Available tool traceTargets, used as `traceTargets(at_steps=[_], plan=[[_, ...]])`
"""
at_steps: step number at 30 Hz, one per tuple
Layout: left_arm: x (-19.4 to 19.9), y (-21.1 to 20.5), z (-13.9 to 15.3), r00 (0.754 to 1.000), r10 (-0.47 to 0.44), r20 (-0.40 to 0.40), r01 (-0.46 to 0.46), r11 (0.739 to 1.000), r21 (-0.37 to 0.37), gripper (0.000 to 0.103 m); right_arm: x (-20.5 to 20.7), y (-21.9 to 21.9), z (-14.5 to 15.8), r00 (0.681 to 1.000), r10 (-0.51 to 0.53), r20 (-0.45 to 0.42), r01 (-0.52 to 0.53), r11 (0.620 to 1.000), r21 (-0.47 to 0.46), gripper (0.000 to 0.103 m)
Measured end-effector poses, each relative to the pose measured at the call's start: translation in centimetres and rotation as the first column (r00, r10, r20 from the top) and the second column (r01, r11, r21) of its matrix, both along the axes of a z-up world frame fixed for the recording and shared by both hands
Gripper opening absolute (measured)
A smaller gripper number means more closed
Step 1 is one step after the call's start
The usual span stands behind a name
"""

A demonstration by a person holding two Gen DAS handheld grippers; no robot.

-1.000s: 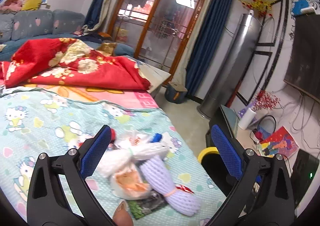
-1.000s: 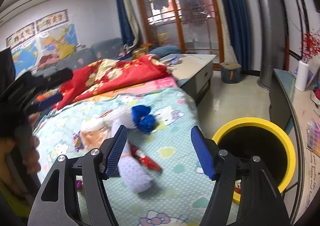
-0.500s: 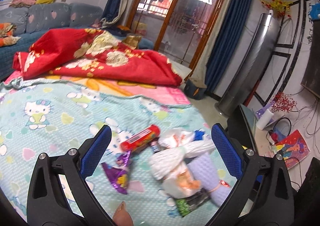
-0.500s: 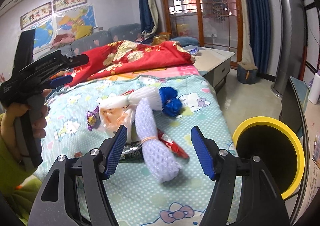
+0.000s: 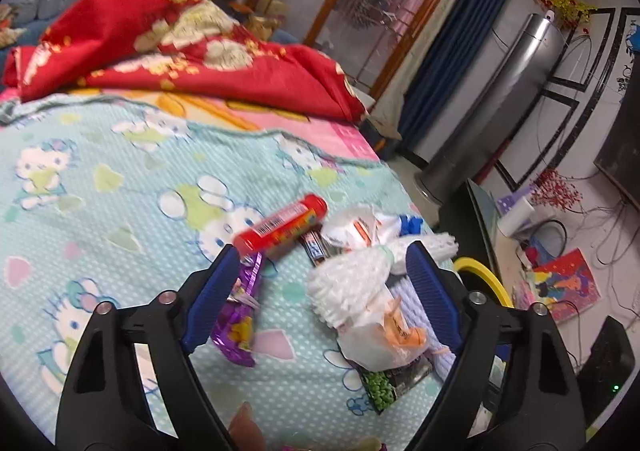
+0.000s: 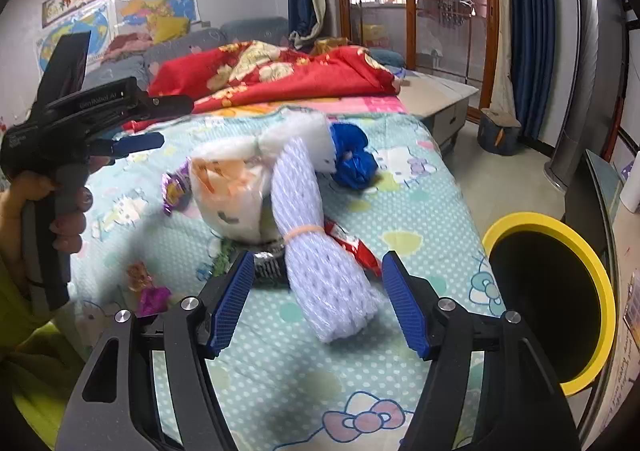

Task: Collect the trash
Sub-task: 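Grasp the white foam net with the left tool while the right tool grasps the lavender foam net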

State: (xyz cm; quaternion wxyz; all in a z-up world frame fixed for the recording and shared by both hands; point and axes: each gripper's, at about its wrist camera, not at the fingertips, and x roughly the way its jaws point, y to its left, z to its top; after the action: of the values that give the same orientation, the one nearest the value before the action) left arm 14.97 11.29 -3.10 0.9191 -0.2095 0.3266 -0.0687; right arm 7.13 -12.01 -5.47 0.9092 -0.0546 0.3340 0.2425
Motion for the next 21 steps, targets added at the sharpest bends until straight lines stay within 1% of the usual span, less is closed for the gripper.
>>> traceTargets(at_steps=[2, 3, 4, 6, 8, 10, 12, 14, 16, 17, 18, 19, 20, 21], plan=[[0.4, 0.0, -0.7, 1.0, -0.021, -0.018, 0.02, 0.999, -0.038, 0.074, 0.2, 0.1, -0.5, 1.0, 0.002, -0.006, -0.002, 1.0, -0.013, 0.064], [0.7, 0.0, -1.3, 0.999, -0.035, -0.034, 0.033, 0.997, -0.071, 0.073, 0.2, 0.2, -0.7, 1.0, 0.0, -0.008, 0.0, 1.0, -0.023, 0.064], [0.9, 0.0, -1.7, 0.998, -0.045, -0.047, 0.04, 0.994, -0.1, 0.073, 0.3, 0.2, -0.9, 1.0, 0.001, -0.01, -0.002, 1.0, -0.03, 0.062], [1.3, -0.2, -2.4, 0.996, -0.059, -0.069, 0.05, 0.99, -0.128, 0.073, 0.5, 0.3, -1.3, 1.0, -0.003, -0.017, 0.002, 0.999, -0.04, 0.059], [1.4, -0.4, -2.8, 0.995, -0.067, -0.076, 0.057, 0.99, -0.127, 0.069, 0.7, 0.2, -1.5, 0.999, -0.017, -0.027, 0.015, 0.999, -0.045, 0.052], [1.4, -0.6, -3.0, 0.994, -0.073, -0.077, 0.062, 0.99, -0.127, 0.066, 0.9, 0.1, -1.6, 0.999, -0.021, -0.037, 0.019, 0.999, -0.042, 0.047], [1.6, -0.8, -3.1, 0.994, -0.079, -0.079, 0.069, 0.989, -0.13, 0.062, 1.1, 0.0, -1.7, 0.999, -0.021, -0.043, 0.019, 0.999, -0.038, 0.045], [1.7, -0.9, -3.2, 0.993, -0.083, -0.08, 0.072, 0.988, -0.134, 0.058, 1.0, 0.0, -1.8, 0.999, -0.015, -0.048, 0.013, 0.999, -0.034, 0.04], [1.9, -1.0, -3.3, 0.993, -0.09, -0.08, 0.079, 0.987, -0.14, 0.045, 1.0, 0.1, -1.8, 0.999, -0.005, -0.051, 0.004, 0.999, -0.033, 0.038], [1.9, -1.0, -3.3, 0.992, -0.094, -0.082, 0.082, 0.987, -0.14, 0.041, 1.0, 0.1, -1.8, 0.999, -0.001, -0.053, -0.001, 0.999, -0.032, 0.037], [2.0, -1.2, -3.4, 0.991, -0.1, -0.085, 0.087, 0.987, -0.137, 0.033, 0.9, 0.2, -1.8, 0.999, 0.002, -0.055, -0.004, 0.999, -0.033, 0.036], [2.0, -1.2, -3.4, 0.991, -0.102, -0.085, 0.09, 0.987, -0.134, 0.028, 0.9, 0.2, -1.8, 0.998, 0.006, -0.055, -0.008, 0.999, -0.033, 0.036], [2.0, -1.3, -3.4, 0.991, -0.105, -0.084, 0.094, 0.987, -0.13, 0.027, 0.9, 0.3, -1.8, 0.998, 0.009, -0.055, -0.011, 0.999, -0.033, 0.034], [1.9, -1.4, -3.3, 0.991, -0.107, -0.079, 0.097, 0.987, -0.126, 0.022, 0.8, 0.3, -1.8, 0.998, 0.011, -0.055, -0.013, 0.999, -0.032, 0.033]])
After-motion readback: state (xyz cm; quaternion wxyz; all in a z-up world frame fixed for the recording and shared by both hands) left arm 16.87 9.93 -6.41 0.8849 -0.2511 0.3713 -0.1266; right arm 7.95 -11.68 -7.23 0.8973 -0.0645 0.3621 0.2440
